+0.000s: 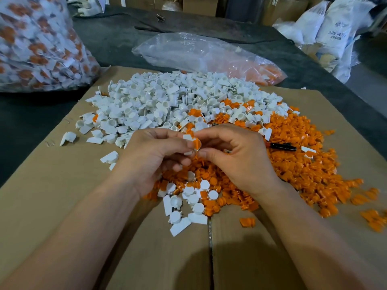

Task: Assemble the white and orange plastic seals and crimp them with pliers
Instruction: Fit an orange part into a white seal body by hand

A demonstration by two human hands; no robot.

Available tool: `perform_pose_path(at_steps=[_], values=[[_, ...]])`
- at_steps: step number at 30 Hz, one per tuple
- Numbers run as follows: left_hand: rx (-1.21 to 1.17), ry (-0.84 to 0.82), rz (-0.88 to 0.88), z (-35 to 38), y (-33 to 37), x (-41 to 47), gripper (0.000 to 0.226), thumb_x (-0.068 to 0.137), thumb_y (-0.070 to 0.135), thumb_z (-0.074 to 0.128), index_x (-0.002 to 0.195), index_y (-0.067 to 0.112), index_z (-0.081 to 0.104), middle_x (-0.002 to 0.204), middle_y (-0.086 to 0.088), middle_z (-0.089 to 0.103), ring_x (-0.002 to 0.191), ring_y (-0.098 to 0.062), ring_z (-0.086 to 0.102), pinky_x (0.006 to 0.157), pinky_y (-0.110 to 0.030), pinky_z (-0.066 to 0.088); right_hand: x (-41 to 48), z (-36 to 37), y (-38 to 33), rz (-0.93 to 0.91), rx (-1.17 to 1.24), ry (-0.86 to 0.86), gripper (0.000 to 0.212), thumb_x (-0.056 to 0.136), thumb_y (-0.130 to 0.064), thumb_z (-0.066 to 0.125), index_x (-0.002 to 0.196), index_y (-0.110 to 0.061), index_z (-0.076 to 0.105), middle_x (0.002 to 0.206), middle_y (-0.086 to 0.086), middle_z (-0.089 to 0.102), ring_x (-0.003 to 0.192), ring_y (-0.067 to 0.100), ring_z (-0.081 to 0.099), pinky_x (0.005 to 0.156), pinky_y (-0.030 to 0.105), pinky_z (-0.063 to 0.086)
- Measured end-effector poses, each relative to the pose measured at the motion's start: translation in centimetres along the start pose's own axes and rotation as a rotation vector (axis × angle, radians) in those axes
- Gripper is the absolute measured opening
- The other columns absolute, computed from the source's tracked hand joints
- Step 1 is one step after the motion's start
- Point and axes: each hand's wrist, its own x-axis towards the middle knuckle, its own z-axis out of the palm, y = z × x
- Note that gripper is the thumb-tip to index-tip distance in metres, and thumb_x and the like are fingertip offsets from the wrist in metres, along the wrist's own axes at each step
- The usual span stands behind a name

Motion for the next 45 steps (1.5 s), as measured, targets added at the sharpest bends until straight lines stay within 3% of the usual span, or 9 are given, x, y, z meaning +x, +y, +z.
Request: perform_pose_path(at_steps=[6, 12, 18, 25, 30, 36, 45], values=[[-0.010, -0.041, -0.031, -0.26, 0.00, 0.11, 0.007, 0.051, 0.006, 0.069, 0.057, 0.004, 0.067, 0.055, -0.012, 0.064, 0.037, -0.012, 0.055, 0.033, -0.014, 0.040, 0.00, 0.07, 0.01, 0.008, 0.007, 0.011, 0.029, 0.073, 0.001, 0.072, 0.098, -0.013, 0.069, 0.089, 0.000, 0.067, 0.083, 0.010, 0.065, 0.078, 0.030, 0.055], [-0.021, -0.053, -0.039, -0.30, 0.04, 0.12, 0.009, 0.049, 0.008, 0.070, 0.057, 0.004, 0.068, 0.056, -0.013, 0.065, 0.038, -0.013, 0.057, 0.034, -0.014, 0.042, 0.00, -0.14, 0.06, -0.024, 0.031, -0.006, 0.035, 0.074, 0.000, 0.070, 0.103, -0.019, 0.063, 0.090, 0.000, 0.066, 0.085, 0.011, 0.064, 0.078, 0.027, 0.054], [0.035, -0.034, -0.045, -0.15, 0.01, -0.01, 0.008, 0.046, 0.015, 0.072, 0.052, 0.010, 0.069, 0.050, -0.006, 0.063, 0.038, -0.010, 0.055, 0.034, -0.013, 0.040, -0.03, -0.10, 0.11, -0.017, 0.015, 0.003, 0.029, 0.076, -0.003, 0.069, 0.103, -0.012, 0.067, 0.090, 0.001, 0.067, 0.086, 0.011, 0.064, 0.079, 0.026, 0.053], [0.016, -0.019, -0.007, 0.01, -0.01, -0.14, 0.015, 0.049, 0.010, 0.070, 0.060, 0.004, 0.063, 0.051, -0.009, 0.064, 0.037, -0.010, 0.057, 0.032, -0.012, 0.038, -0.02, -0.36, 0.15, -0.045, 0.012, -0.011, 0.025, 0.074, -0.006, 0.071, 0.099, -0.006, 0.070, 0.090, 0.005, 0.068, 0.085, 0.012, 0.064, 0.077, 0.025, 0.053], [0.020, -0.008, 0.052, -0.05, -0.15, -0.05, 0.017, 0.047, 0.010, 0.071, 0.060, 0.004, 0.062, 0.053, -0.010, 0.064, 0.041, -0.014, 0.060, 0.038, -0.016, 0.046, 0.05, -0.25, 0.19, -0.129, -0.024, 0.008, 0.029, 0.073, -0.009, 0.071, 0.101, -0.010, 0.068, 0.088, 0.003, 0.068, 0.083, 0.010, 0.063, 0.076, 0.023, 0.052], [0.072, -0.007, 0.099, 0.00, -0.30, -0.10, 0.012, 0.068, -0.005, 0.069, 0.062, 0.003, 0.062, 0.055, -0.011, 0.065, 0.043, -0.015, 0.061, 0.040, -0.017, 0.048, 0.11, -0.23, 0.33, -0.194, -0.063, 0.029, 0.029, 0.070, -0.009, 0.073, 0.099, -0.007, 0.069, 0.087, -0.003, 0.065, 0.083, 0.008, 0.063, 0.076, 0.021, 0.052], [0.064, -0.020, 0.141, 0.04, -0.25, -0.31, 0.009, 0.067, -0.004, 0.069, 0.068, 0.004, 0.064, 0.054, -0.009, 0.065, 0.042, -0.014, 0.060, 0.041, -0.017, 0.047, 0.14, -0.29, 0.24, -0.195, -0.073, 0.032, 0.027, 0.071, -0.010, 0.073, 0.097, -0.005, 0.070, 0.087, 0.004, 0.069, 0.081, 0.012, 0.065, 0.074, 0.029, 0.054]])
